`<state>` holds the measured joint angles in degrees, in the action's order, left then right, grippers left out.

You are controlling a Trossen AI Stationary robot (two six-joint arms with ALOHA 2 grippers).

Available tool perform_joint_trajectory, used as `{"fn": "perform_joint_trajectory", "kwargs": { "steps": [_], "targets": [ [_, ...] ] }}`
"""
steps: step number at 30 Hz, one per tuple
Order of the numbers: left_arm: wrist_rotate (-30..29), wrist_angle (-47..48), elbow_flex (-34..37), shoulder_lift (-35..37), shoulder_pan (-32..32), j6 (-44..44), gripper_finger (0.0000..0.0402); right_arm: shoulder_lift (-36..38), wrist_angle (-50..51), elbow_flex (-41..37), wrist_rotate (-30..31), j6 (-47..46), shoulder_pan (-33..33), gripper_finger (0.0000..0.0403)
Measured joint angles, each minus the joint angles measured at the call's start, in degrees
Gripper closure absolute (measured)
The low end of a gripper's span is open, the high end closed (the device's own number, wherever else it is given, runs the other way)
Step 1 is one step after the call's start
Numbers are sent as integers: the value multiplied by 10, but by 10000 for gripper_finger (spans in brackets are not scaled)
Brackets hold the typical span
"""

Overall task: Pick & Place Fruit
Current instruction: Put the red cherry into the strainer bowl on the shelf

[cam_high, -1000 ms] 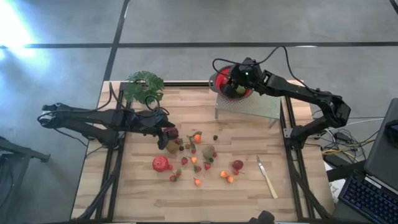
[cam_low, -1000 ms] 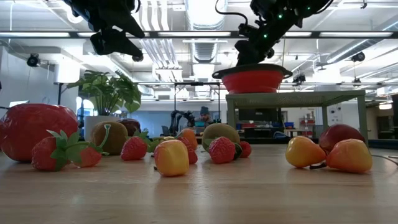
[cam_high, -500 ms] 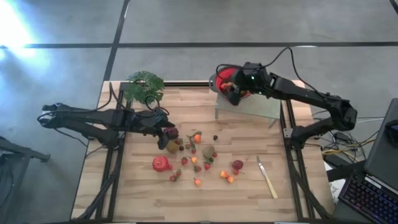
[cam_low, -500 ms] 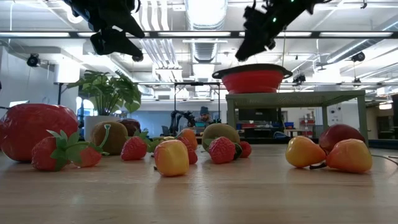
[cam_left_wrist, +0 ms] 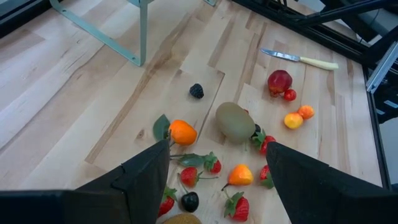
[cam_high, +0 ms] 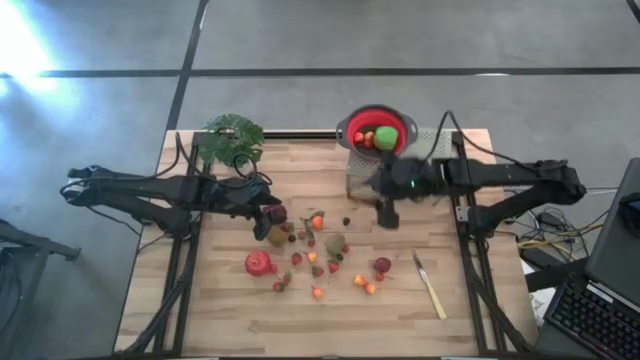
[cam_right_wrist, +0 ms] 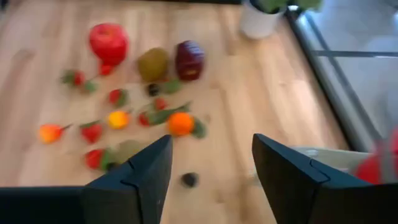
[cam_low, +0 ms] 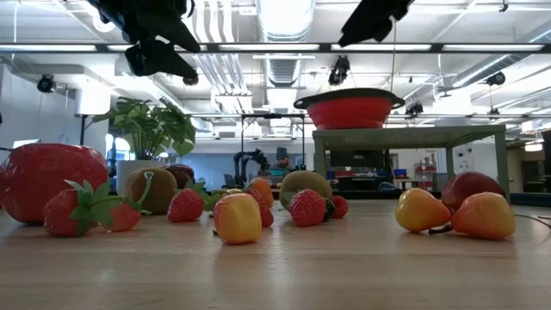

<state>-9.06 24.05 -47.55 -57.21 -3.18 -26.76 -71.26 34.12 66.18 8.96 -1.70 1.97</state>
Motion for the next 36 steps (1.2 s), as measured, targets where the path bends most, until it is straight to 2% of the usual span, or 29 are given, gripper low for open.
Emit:
{"fn": "perform_joint_trajectory", "kwargs": {
  "steps": [5,12,17,26,32,36],
  "targets": [
    [0,0,0,0,0,0,128,-3,16,-13,65,-56,104,206],
    [0,0,0,0,0,0,128,-4,20,-49,75,-141,198,227],
    [0,0,0,0,0,0,128,-10,15,-76,77,-192,227,239],
    [0,0,0,0,0,0,128,-37,-5,-116,74,-209,247,259],
    [0,0,0,0,0,0,128,-71,-6,-121,11,-238,255,277],
    [0,0,0,0,0,0,128,-100,-5,-121,0,-264,279,292]
  ]
}}
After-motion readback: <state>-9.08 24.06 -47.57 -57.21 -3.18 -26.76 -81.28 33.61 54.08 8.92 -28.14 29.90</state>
